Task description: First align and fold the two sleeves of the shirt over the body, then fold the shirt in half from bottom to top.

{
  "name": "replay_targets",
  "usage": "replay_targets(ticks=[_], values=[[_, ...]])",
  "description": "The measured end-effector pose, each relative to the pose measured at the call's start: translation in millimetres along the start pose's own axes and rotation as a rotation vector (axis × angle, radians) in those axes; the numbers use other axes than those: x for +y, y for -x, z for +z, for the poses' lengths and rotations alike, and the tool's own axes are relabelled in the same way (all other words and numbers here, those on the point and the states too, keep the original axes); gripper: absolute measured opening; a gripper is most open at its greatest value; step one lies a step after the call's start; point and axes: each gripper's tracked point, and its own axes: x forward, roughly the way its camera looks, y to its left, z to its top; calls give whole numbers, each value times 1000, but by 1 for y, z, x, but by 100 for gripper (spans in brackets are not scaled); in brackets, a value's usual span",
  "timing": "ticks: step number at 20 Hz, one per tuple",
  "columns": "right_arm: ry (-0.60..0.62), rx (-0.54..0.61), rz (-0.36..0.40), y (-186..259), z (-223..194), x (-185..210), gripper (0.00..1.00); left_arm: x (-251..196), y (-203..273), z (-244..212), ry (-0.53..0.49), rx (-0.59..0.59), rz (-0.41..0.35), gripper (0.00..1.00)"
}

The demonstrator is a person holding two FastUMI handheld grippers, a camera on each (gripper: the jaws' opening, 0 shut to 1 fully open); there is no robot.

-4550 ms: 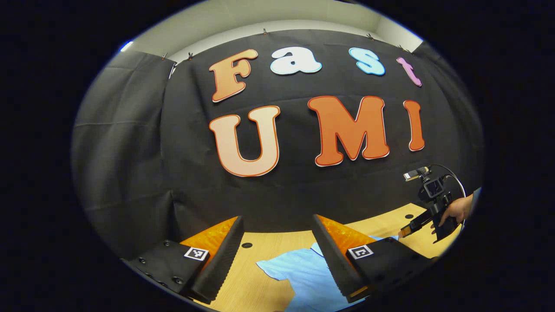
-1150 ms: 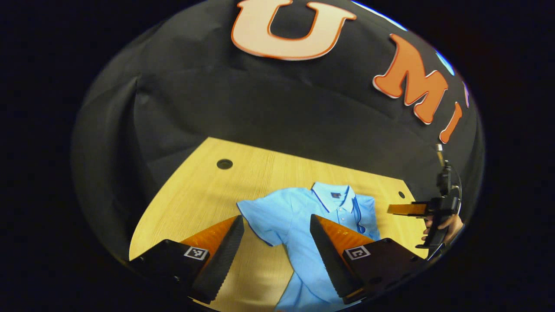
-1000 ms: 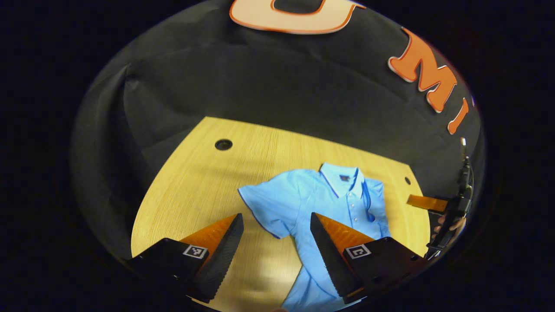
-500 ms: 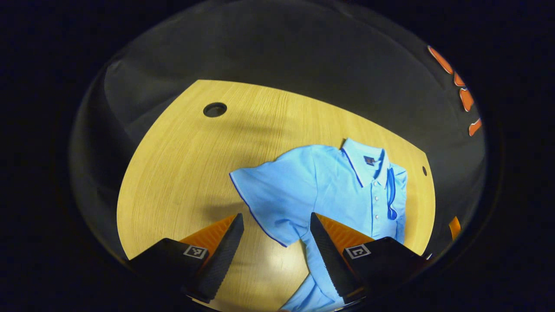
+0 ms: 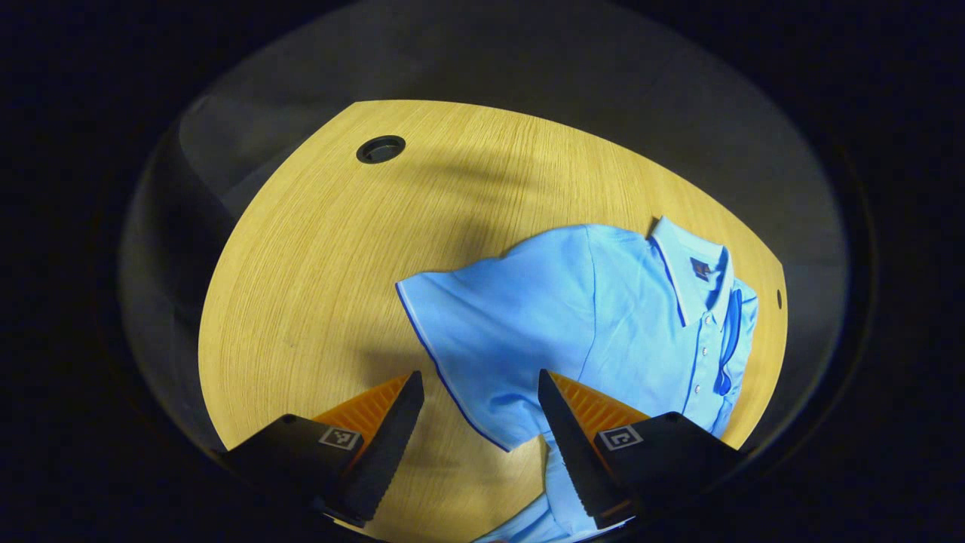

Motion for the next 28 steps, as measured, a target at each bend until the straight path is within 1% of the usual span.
replay_targets(ticks=[1, 2, 4, 5, 6, 10, 11, 13, 15, 19, 24, 28], values=[[-2, 3, -8, 5, -4, -6, 93, 0, -3, -2, -7, 18, 25, 99], [-6, 7, -16, 11, -9, -11, 93, 1, -6, 1, -24, 9, 50, 98], [-16, 11, -37, 19, -15, -22, 93, -1, -3, 3, -49, 15, 72, 96], [-23, 12, -46, 24, -18, -25, 93, -5, -5, 6, -57, 4, 69, 97], [-33, 15, -56, 27, -22, -29, 93, -9, -6, 4, -55, 8, 70, 93], [-77, 8, -77, 40, -31, -40, 93, -26, -7, 7, -71, -14, 51, 35], [-80, 11, -85, 44, -33, -43, 93, -25, -6, 8, -90, -14, 68, 21], [-86, 10, -98, 53, -36, -49, 93, -29, -6, 9, -114, -19, 86, 10], [-95, 9, -99, 58, -39, -51, 93, -45, -4, 9, -108, -22, 27, 10], [-86, 14, -110, 66, -45, -55, 93, -69, 11, 19, -148, -81, -42, 10], [-85, 28, -115, 71, -55, -57, 93, -117, 39, 34, -275, -175, -128, 10], [-78, 37, -127, 74, -62, -62, 93, -159, 54, 36, -371, -218, -188, 10]])
